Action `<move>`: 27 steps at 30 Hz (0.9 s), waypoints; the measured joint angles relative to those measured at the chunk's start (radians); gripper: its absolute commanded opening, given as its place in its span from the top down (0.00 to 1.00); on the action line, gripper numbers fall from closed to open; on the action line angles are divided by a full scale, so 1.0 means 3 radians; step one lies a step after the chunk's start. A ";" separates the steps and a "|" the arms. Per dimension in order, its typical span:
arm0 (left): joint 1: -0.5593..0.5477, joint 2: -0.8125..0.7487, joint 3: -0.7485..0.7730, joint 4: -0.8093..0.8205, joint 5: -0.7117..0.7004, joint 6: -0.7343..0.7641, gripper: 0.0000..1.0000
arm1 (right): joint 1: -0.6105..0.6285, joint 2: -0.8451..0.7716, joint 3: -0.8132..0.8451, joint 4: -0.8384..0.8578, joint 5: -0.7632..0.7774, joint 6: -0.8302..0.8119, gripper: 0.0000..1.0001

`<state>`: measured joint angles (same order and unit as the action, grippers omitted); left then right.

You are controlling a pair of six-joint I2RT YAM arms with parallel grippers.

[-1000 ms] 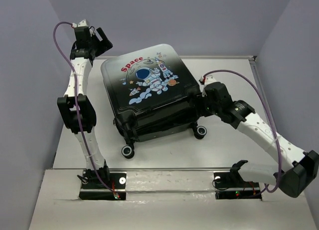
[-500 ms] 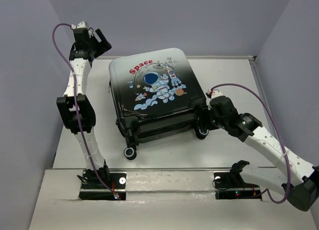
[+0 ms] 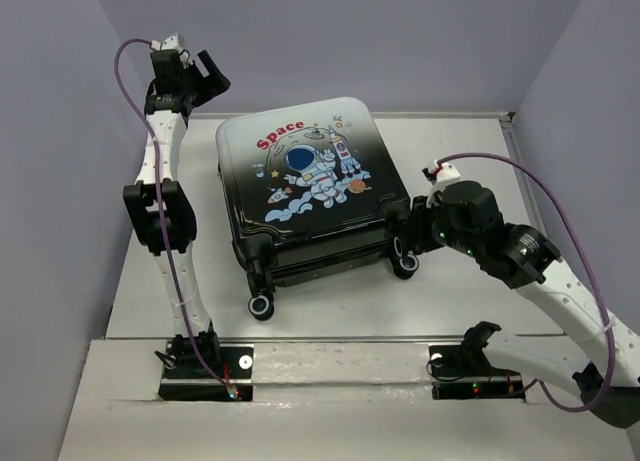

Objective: Pack the luggage

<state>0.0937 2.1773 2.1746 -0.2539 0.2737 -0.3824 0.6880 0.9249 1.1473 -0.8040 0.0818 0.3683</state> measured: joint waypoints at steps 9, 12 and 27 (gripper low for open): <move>-0.0018 0.0535 0.0299 0.0078 0.0573 0.0102 0.09 | 0.1453 0.0793 -0.0212 0.0431 0.0146 0.0254 0.93; -0.0061 0.0685 0.0301 0.0104 0.0862 0.0160 0.11 | 0.1573 0.0994 -0.0443 0.0771 0.0326 0.0390 0.93; -0.0146 0.0140 -0.1593 0.1282 0.1052 -0.0055 0.15 | 0.1048 0.0928 -0.1710 0.2179 0.1736 0.1033 0.93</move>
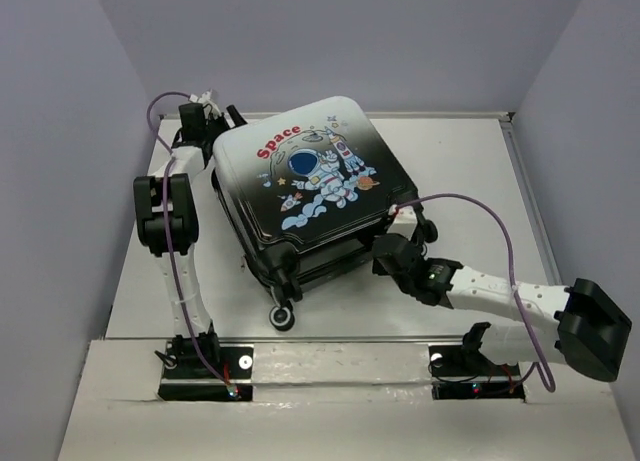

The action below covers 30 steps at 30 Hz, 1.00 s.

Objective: Pack the luggage

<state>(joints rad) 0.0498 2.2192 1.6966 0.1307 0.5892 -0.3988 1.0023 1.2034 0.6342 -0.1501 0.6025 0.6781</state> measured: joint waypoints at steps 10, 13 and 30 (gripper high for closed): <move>0.0120 -0.1700 -0.2397 0.0778 -0.1203 -0.0599 0.21 | -0.1551 0.0539 0.0388 0.0530 -0.1129 -0.0451 0.93; 0.0120 -0.2463 -0.3176 0.0778 -0.1708 -0.0816 0.18 | -0.1972 0.1326 0.1254 0.0373 -0.1760 -0.0581 0.74; -0.0662 -0.5840 -0.2902 -0.1364 -0.2604 -0.0587 0.12 | -0.2210 0.1825 0.3824 -0.0721 -0.2834 -0.0971 0.55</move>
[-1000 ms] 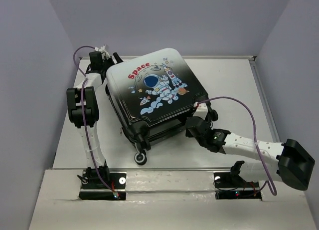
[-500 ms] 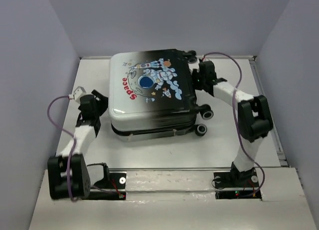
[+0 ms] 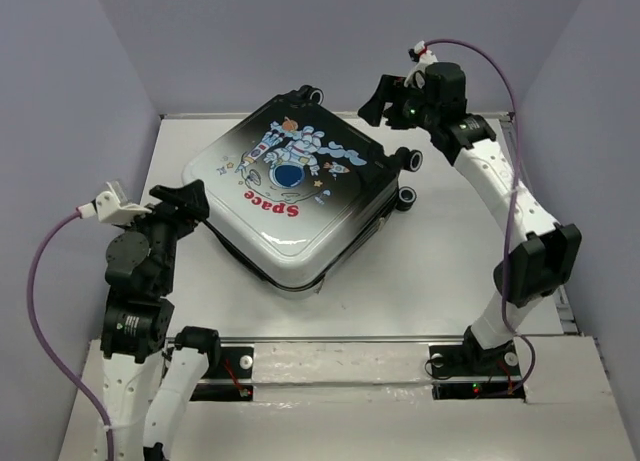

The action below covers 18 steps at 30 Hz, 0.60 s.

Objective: Pack the luggage

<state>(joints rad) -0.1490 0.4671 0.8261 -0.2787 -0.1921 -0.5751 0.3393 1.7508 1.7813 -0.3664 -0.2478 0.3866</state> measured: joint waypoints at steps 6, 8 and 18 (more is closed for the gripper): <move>0.0000 0.0161 0.0632 0.0113 0.0131 0.0144 0.17 | 0.0018 -0.1219 -0.1061 0.0061 -0.0189 -0.0238 0.93; 0.0001 0.0258 0.0643 0.0196 0.0470 0.0130 0.25 | 0.0219 -0.1775 -0.1713 0.0149 -0.0226 -0.0251 0.85; -0.0003 -0.0053 -0.0355 -0.0407 0.0933 0.0189 0.62 | 0.2285 -0.2285 -0.3895 0.1092 0.0072 -0.0075 0.40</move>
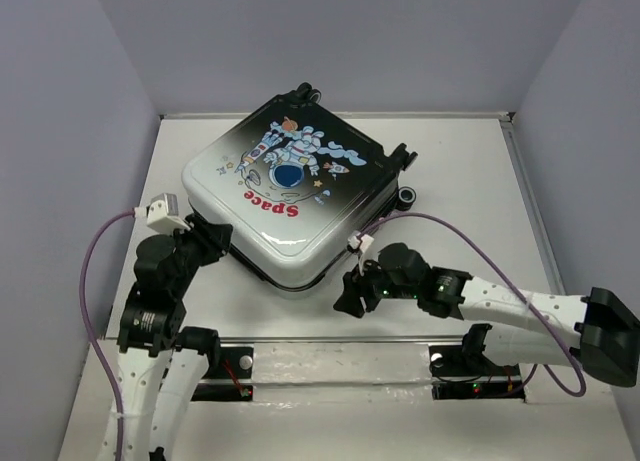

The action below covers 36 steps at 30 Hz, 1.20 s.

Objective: Pack the luggage

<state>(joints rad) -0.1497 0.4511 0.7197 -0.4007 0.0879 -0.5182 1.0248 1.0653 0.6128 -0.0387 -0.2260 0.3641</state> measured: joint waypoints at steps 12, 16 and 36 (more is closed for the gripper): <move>-0.0109 -0.0298 -0.0688 -0.0343 0.0586 -0.0251 0.73 | 0.0145 0.0790 -0.0506 0.1497 0.0933 0.0070 0.40; -0.0111 -0.0245 -0.0734 -0.0317 0.0679 -0.0300 0.73 | 0.0145 0.0914 -0.0568 0.2069 0.1094 0.0067 0.43; -0.0468 -0.0045 -0.0809 -0.0022 0.0758 -0.0493 0.75 | 0.0168 0.1076 -0.1063 0.3362 0.1071 0.0299 0.93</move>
<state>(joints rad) -0.2901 0.4377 0.4770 -0.4072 0.3153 -0.6662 1.0752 1.3880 0.2939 0.9699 0.0952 0.4538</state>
